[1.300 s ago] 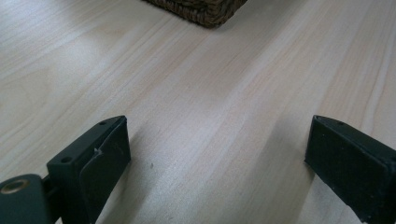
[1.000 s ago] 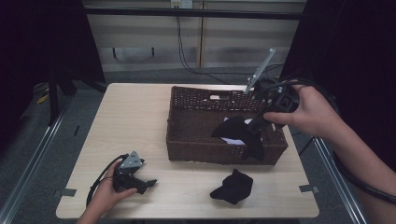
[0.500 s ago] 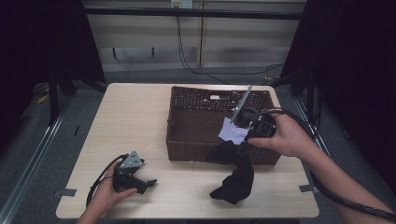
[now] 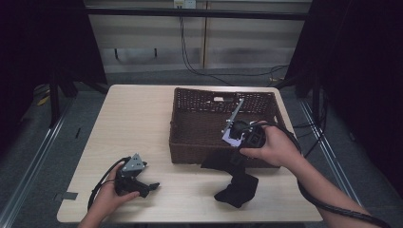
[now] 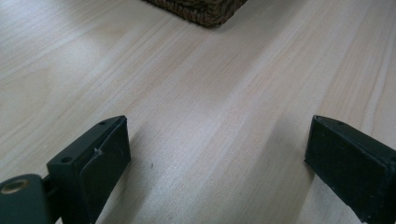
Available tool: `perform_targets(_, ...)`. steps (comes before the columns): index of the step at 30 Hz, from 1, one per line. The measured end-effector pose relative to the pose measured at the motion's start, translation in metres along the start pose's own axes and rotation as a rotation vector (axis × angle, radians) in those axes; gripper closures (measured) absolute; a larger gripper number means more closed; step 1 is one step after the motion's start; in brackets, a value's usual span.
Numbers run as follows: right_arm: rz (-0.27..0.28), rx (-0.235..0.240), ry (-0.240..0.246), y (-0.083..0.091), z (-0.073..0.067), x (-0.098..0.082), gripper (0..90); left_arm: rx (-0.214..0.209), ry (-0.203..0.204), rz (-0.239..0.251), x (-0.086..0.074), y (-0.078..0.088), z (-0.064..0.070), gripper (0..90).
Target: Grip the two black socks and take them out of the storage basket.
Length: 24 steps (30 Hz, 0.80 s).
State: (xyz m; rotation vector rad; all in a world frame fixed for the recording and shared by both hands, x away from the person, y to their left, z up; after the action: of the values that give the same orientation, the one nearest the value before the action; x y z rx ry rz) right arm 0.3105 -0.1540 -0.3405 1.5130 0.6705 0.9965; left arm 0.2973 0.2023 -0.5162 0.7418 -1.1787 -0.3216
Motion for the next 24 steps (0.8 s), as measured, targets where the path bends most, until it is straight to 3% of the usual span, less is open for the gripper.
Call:
perform_targets(10,-0.028,-0.002,0.031,-0.029,-0.007,0.015,87.4,0.0,0.0,0.001,0.0,0.0,0.0,6.1)
perform_targets(14,-0.014,0.027,0.04,-0.039,-0.01,0.02,85.1,0.0,0.0,0.001,0.0,0.0,0.0,6.1)
perform_targets(24,-0.027,0.015,0.046,-0.044,-0.013,0.015,57.7,0.0,-0.001,0.001,0.0,0.0,0.0,6.1)
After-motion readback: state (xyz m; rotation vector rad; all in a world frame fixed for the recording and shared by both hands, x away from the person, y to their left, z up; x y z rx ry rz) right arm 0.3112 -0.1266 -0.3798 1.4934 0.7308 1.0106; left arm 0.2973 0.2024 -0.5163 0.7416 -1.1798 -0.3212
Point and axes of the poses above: each handheld gripper's, and its own axes: y roughly backward along the jaws, x roughly out of its top, z roughly to its right, the point moved 1 cm from there along -y, roughly forward along the jaws, and after that the axes turned 13 degrees about -x, right-handed, at the moved point
